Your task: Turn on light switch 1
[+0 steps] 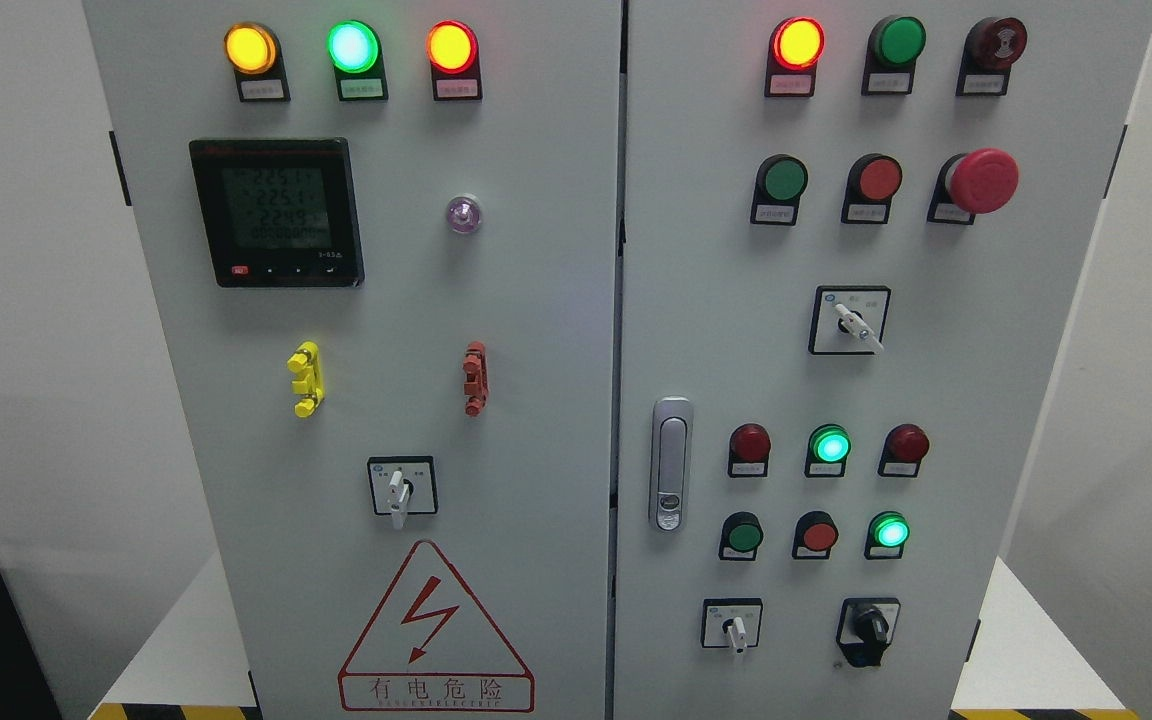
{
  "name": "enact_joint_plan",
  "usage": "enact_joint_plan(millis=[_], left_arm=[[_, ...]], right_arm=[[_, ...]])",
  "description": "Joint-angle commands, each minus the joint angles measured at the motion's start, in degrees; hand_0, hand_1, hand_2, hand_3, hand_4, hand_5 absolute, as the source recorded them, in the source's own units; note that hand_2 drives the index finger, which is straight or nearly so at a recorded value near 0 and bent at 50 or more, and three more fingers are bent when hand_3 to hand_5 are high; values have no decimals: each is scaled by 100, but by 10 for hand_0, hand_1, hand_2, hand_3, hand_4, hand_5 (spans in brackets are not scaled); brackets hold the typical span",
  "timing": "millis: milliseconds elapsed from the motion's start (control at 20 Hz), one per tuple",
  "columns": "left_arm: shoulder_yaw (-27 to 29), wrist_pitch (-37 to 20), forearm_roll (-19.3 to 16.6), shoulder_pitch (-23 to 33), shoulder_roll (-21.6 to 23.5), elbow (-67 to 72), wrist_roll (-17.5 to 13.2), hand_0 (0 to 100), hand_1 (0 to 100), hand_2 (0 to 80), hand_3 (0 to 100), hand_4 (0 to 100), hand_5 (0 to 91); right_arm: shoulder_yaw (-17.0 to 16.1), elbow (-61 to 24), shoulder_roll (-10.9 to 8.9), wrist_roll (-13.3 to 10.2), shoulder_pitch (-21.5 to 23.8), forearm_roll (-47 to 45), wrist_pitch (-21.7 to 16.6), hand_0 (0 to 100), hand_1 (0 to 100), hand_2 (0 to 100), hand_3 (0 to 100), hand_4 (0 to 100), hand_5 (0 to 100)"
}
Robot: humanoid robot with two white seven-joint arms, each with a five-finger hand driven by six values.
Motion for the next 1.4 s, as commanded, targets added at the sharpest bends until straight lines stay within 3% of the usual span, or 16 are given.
enact_joint_plan(millis=[0,100,551,752,952,1203,1353], left_arm=[[193,17,-229,46,118,-2555,-68,480,213,255,482,553,151],[175,17,-229,46,118,-2845,-68,477,245,276,509,625,270],[-79,8,-256,-16,47,-3514,-7,410,303,391,672,794,486],[-229,87,-273,-25,47,-3971,265,394,314,407,693,808,496],[-430,561,-563,-42,47,-4463,625,376,328,424,702,819,509],[-695,1027,-590,-182,-14,-4701,784,369,337,446,716,838,531],[-861,1317,-677,-279,-76,-4745,1047,367,377,456,725,851,554]], right_arm=[[-7,0,-8,3,0,0,-1,0,0,0,0,0,0],[-7,0,0,3,0,0,-1,0,0,0,0,0,0],[2,0,0,3,0,0,-1,0,0,0,0,0,0],[2,0,0,3,0,0,-1,0,0,0,0,0,0],[-7,0,0,3,0,0,8,0,0,0,0,0,0],[-7,0,-8,3,0,0,-1,0,0,0,0,0,0],[2,0,0,3,0,0,-1,0,0,0,0,0,0]])
